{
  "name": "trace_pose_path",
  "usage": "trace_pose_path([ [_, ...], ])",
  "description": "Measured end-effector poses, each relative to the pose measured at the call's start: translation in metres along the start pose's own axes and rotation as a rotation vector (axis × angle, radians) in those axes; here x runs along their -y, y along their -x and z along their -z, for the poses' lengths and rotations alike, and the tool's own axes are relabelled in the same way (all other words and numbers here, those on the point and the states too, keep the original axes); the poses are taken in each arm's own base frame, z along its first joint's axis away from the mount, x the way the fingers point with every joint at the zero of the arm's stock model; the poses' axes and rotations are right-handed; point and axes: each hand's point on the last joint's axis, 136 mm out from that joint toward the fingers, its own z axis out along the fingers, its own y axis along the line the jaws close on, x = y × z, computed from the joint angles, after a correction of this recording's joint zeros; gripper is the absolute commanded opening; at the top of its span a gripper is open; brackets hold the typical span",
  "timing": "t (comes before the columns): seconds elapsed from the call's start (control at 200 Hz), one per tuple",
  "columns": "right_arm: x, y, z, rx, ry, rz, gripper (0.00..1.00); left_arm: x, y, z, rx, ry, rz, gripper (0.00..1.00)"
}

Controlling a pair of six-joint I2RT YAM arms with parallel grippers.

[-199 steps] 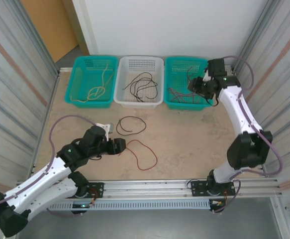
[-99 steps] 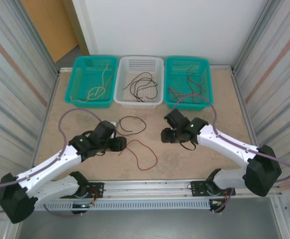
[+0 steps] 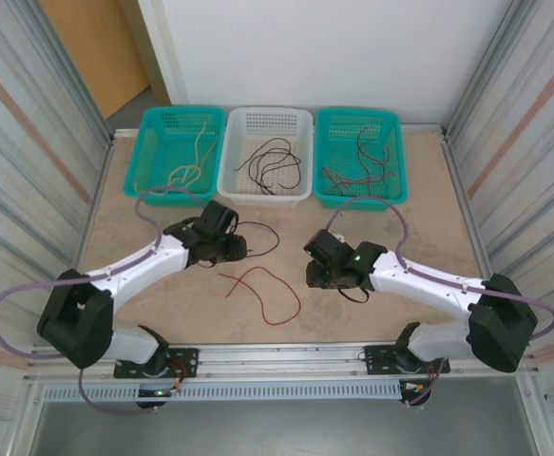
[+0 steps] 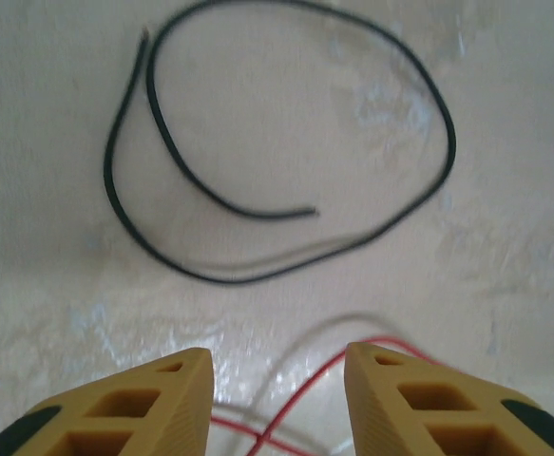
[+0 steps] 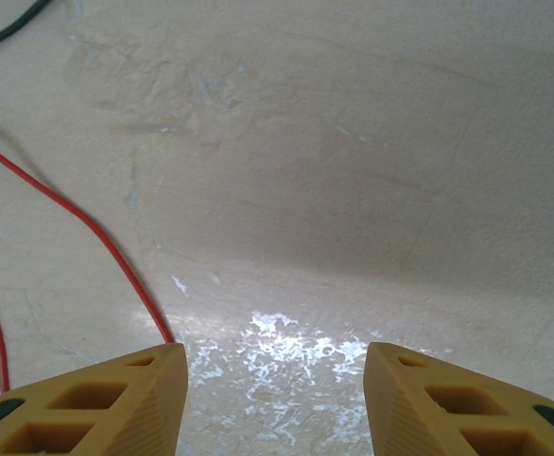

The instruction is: Untangle the cables

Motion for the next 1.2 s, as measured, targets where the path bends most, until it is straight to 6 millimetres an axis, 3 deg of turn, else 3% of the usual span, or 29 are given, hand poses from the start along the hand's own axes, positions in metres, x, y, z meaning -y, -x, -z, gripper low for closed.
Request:
trace_pose_path([
  [0.266, -0.003, 0.002, 0.006, 0.021, 0.020, -0.013, 0.50, -0.023, 0.044, -0.014, 0.039, 0.084, 0.031, 0.33],
  [0.556, -0.004, 0.005, 0.014, 0.053, 0.033, -0.022, 0.51, -0.022, 0.063, -0.045, -0.007, 0.149, -0.077, 0.21],
  [0.832, -0.002, 0.004, 0.015, 0.055, 0.025, -0.031, 0.51, -0.039, 0.040, -0.066, -0.059, 0.199, -0.088, 0.26],
  [0.907, -0.002, 0.006, 0.018, 0.068, 0.030, -0.033, 0.52, -0.037, 0.032, -0.067, -0.072, 0.200, -0.096, 0.32],
  [0.972, -0.001, 0.007, 0.021, 0.084, 0.036, -0.037, 0.53, -0.023, 0.023, -0.065, -0.069, 0.195, -0.135, 0.38],
  [1.117, 0.002, 0.008, 0.024, 0.097, 0.038, -0.040, 0.53, 0.028, -0.002, -0.053, -0.051, 0.134, -0.244, 0.41],
  [1.203, 0.003, 0.008, 0.023, 0.096, 0.036, -0.043, 0.53, 0.037, -0.011, -0.051, -0.053, 0.117, -0.257, 0.40],
])
